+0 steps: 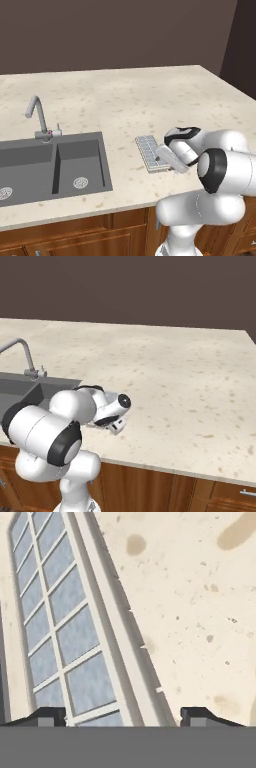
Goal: The ice cube tray has been filled with water. Take the tray and place it in the freezer to make ice. Close the freezer door after placing the tray.
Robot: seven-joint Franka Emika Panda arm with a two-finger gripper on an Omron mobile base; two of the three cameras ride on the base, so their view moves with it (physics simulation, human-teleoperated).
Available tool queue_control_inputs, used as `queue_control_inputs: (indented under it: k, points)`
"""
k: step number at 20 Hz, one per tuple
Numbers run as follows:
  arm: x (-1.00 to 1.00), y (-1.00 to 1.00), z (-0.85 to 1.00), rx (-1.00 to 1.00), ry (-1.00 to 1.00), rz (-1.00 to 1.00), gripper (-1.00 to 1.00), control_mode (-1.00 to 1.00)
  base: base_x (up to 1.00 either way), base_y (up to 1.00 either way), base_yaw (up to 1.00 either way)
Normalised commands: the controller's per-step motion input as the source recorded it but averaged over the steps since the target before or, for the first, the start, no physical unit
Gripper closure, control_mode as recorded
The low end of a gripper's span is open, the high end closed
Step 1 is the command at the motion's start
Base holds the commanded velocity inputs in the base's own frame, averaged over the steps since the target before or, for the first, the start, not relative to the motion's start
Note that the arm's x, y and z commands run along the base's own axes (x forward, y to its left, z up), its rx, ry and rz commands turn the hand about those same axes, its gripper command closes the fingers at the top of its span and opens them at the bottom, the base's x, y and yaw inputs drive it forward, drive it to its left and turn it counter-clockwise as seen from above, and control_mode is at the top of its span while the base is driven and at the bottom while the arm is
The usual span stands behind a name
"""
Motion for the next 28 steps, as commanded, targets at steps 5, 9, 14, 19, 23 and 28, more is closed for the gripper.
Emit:
queue_control_inputs:
  k: [5,9,14,19,23,28]
  points:
    - [0.01,0.19,-0.33,-0.01,-0.01,0.14,-1.0,-1.0,0.0,0.0,0.0]
    - [0.0,0.32,-0.31,-0.04,-0.03,0.16,-1.0,-1.0,0.0,0.0,0.0]
    - [0.0,0.47,-0.29,-0.08,-0.03,0.14,1.0,-1.0,0.0,0.0,0.0]
    - [0.0,0.15,-0.07,-0.03,0.0,0.03,1.0,-1.0,0.0,0.0,0.0]
    - [0.0,0.01,0.0,0.0,0.0,0.0,1.0,-1.0,0.0,0.0,0.0]
    - [0.0,0.0,0.0,0.0,0.0,0.0,1.0,-1.0,0.0,0.0,0.0]
